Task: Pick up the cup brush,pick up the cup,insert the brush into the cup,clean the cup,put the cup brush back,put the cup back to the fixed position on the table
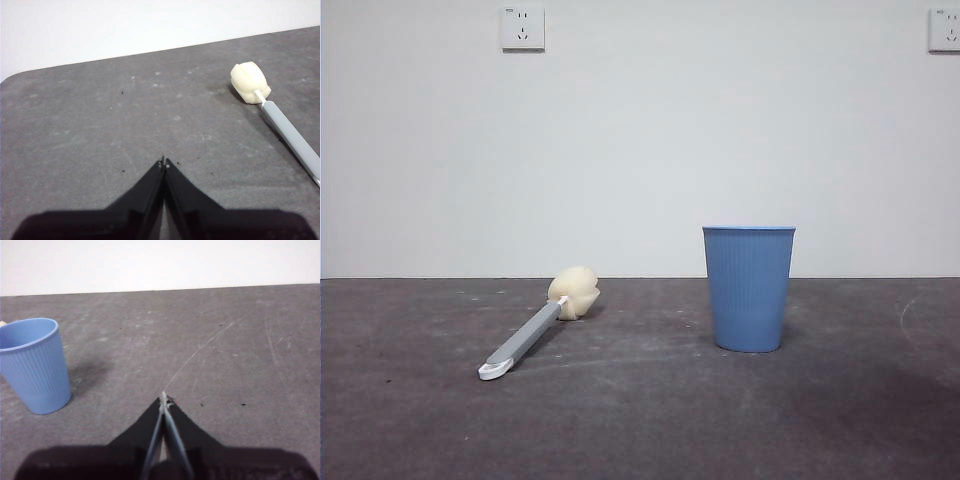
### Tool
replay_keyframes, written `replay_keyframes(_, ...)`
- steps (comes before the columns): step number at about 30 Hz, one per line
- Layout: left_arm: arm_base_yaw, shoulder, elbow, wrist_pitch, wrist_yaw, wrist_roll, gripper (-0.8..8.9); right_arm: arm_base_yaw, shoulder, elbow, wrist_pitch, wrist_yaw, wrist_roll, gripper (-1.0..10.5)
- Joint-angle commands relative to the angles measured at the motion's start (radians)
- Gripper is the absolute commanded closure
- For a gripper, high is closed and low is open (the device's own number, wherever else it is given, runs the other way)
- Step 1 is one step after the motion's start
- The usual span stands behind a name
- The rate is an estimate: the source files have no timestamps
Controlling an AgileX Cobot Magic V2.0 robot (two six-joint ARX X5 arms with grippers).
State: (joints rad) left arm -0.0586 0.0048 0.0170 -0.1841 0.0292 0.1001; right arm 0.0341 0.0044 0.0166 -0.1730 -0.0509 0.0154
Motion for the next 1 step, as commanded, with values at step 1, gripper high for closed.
replay_keyframes(1, 0.003, -0.002, -0.014, 0.007, -0.002, -0.008, 8.17, 0.002, -0.002, -0.012, -0.008, 0.005, 0.021, 9.5)
